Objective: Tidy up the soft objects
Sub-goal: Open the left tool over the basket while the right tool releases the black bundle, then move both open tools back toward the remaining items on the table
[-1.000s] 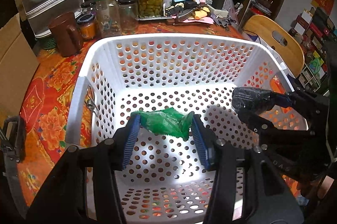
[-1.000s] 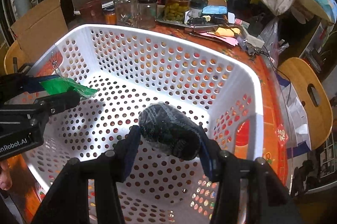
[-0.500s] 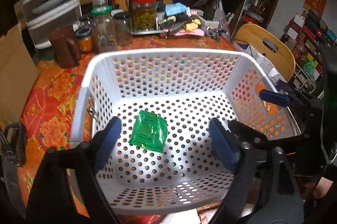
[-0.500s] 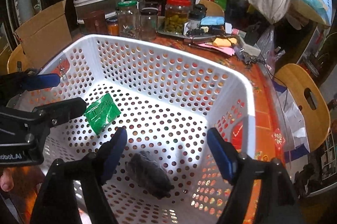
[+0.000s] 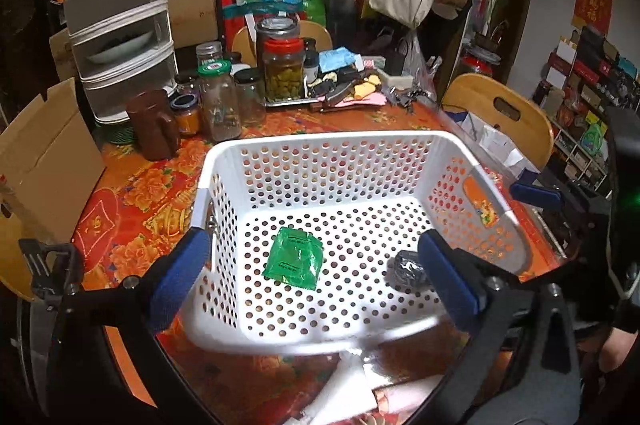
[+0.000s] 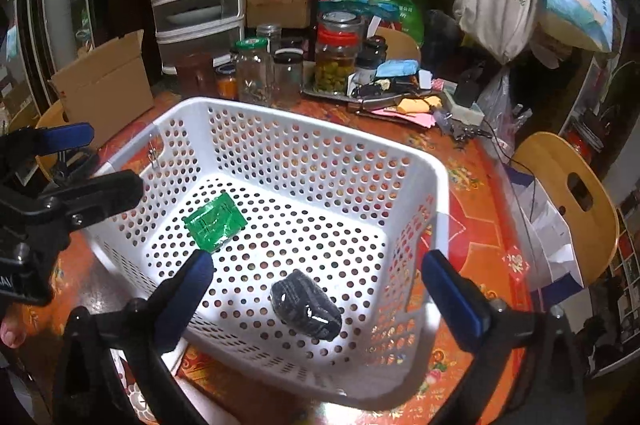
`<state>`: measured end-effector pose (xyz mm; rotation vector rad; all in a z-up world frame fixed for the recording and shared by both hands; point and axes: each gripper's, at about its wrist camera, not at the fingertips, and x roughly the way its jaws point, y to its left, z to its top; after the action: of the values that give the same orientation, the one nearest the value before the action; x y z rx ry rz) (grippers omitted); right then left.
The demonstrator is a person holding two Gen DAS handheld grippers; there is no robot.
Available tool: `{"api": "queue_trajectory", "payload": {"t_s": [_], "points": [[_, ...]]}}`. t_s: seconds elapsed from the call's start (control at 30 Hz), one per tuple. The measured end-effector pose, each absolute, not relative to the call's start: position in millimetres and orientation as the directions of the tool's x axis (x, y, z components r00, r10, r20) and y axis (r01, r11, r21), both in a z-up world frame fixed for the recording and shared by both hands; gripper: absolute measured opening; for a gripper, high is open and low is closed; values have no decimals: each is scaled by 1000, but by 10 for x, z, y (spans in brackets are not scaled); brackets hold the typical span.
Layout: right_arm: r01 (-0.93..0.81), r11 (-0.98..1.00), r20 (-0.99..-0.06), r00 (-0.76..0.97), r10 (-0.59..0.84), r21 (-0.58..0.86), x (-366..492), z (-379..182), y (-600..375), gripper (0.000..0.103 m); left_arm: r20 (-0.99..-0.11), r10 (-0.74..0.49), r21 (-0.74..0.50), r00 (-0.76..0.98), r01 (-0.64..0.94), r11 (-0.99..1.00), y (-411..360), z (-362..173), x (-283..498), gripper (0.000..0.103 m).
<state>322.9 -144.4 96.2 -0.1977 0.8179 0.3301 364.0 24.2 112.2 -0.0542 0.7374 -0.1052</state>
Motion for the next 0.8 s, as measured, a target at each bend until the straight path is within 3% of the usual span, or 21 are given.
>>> {"api": "queue_trajectory", "payload": {"t_s": [0.5, 0.8], "points": [[-369, 929, -679, 685, 263, -13, 2590, 1238, -1676, 103, -582, -95, -29, 808, 96, 995, 363, 1440, 2333, 103], [-393, 919, -669, 676, 308, 25, 1939, 927, -1984, 103, -633, -68, -50, 772, 47, 998, 580, 830, 1620, 103]]}}
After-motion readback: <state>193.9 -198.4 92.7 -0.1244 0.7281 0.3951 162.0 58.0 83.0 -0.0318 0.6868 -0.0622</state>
